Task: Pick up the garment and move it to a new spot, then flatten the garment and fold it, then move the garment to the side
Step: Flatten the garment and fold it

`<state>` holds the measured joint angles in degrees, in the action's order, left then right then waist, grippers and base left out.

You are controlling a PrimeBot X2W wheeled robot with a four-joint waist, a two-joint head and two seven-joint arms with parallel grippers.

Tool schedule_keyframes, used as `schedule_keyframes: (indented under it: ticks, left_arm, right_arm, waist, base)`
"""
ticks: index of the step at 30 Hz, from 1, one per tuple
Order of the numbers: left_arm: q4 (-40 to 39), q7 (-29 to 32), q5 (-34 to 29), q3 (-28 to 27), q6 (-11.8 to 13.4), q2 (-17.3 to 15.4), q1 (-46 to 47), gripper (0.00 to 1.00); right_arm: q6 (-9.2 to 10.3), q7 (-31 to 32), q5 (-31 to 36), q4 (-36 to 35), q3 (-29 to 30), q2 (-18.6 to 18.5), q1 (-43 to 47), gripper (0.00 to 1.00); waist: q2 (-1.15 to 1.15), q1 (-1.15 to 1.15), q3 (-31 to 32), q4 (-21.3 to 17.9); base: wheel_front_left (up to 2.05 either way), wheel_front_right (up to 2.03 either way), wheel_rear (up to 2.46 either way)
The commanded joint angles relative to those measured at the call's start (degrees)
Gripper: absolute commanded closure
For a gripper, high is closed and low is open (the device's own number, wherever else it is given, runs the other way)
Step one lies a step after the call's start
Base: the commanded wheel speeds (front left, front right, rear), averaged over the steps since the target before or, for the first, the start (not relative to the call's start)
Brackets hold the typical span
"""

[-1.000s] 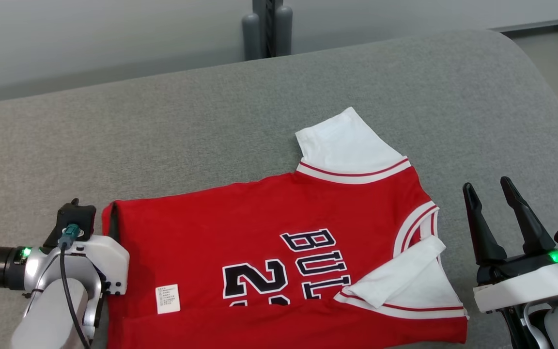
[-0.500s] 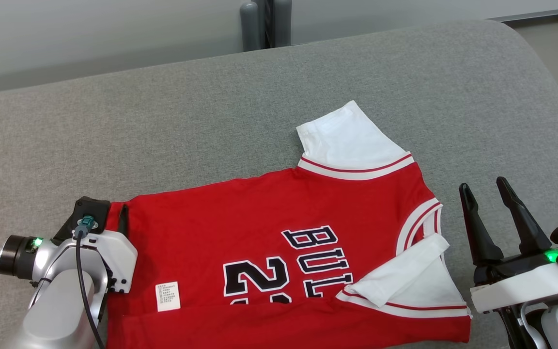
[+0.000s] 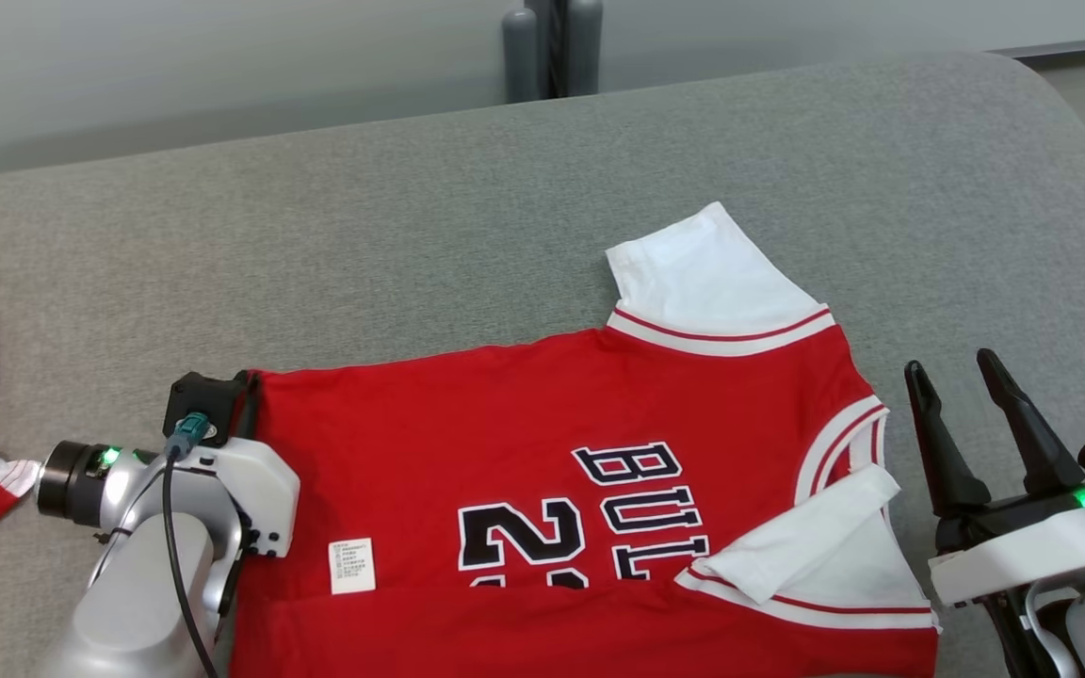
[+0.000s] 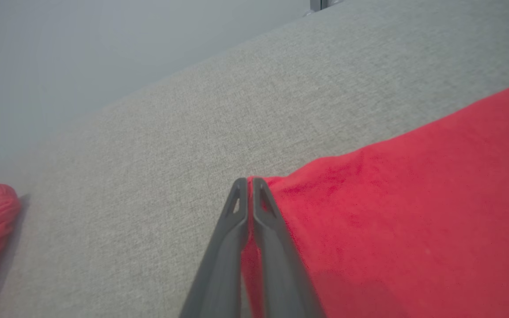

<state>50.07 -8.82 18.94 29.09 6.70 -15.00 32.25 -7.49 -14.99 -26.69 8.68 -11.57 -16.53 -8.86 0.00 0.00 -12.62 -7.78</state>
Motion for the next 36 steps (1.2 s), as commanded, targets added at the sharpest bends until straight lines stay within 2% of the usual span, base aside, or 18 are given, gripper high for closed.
schedule_keyframes:
  ticks: [1, 9, 20, 26, 36]
  left_arm:
    - [-0.96, -1.11, 0.16, -0.02, 0.31, 0.26, 0.20, 1.00]
    - [-8.29, -4.13, -0.69, 1.67, 0.58, 1.65, -1.82, 1.00]
    - [-16.64, -4.03, -1.94, 4.97, 0.84, 4.01, -2.07, 1.00]
    - [-18.36, -4.58, -2.44, 6.73, -0.13, 5.50, -1.11, 1.00]
    - [-18.27, -5.27, -2.49, 7.97, -0.78, 7.23, 0.50, 1.00]
  right_arm:
    - [-0.01, -0.34, -0.21, 0.79, 0.42, -0.85, -0.94, 0.00]
    - [-0.02, 3.13, -4.66, 7.09, 3.05, -2.07, -5.64, 0.00]
    - [-0.02, 16.26, -10.98, 21.40, 4.10, -5.57, -19.90, 0.00]
    - [-0.02, 21.75, -11.50, 29.22, 0.99, -8.17, -27.63, 0.00]
    - [-0.01, 25.48, -14.44, 36.78, -3.50, -11.28, -34.65, 0.00]
  waist:
    - [0.00, 0.00, 0.39, 0.98]
    - [0.00, 0.00, 0.75, 6.39]
    - [0.00, 0.00, -2.22, 14.46]
    - [0.00, 0.00, -4.44, 17.60]
    - [0.00, 0.00, -6.93, 21.09]
  base:
    - [0.00, 0.00, 0.00]
    - [0.00, 0.00, 0.00]
    - [0.00, 0.00, 0.00]
    - [0.00, 0.00, 0.00]
    - [0.00, 0.00, 0.00]
